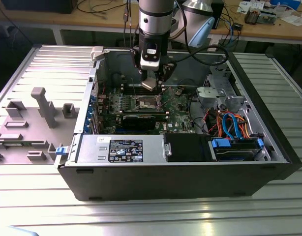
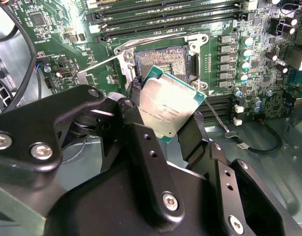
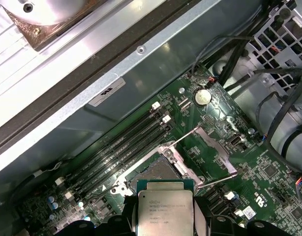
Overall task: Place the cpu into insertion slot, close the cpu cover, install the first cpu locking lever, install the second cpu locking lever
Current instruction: 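Place the cpu into insertion slot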
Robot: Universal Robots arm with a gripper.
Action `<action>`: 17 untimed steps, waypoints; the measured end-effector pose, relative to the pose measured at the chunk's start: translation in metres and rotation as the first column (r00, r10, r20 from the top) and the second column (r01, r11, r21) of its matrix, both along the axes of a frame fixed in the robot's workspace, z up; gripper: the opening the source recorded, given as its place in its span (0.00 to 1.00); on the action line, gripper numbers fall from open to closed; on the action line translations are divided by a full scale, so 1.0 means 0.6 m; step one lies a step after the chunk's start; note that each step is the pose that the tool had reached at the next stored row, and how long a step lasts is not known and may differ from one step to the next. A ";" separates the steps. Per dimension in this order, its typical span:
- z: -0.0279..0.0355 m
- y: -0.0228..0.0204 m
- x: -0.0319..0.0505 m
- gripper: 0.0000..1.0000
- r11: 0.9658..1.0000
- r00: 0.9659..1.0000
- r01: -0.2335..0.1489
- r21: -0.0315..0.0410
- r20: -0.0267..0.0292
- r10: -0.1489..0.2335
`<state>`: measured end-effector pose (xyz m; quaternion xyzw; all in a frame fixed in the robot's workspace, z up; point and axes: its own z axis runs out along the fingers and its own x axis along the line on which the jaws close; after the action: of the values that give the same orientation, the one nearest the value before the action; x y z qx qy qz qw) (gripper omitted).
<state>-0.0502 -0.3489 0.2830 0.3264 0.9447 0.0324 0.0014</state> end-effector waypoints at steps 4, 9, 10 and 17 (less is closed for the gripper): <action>0.000 0.0000 0.000 0.55 1.000 1.000 0.004 0.000 0.000 -0.004; -0.001 0.0000 0.000 0.55 1.000 1.000 0.010 0.000 0.000 -0.010; -0.001 0.0000 0.000 0.55 1.000 1.000 0.011 0.000 0.000 -0.011; -0.001 0.0000 0.000 0.55 1.000 1.000 0.017 0.000 0.000 -0.017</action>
<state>-0.0502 -0.3489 0.2824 0.3345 0.9418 0.0324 0.0017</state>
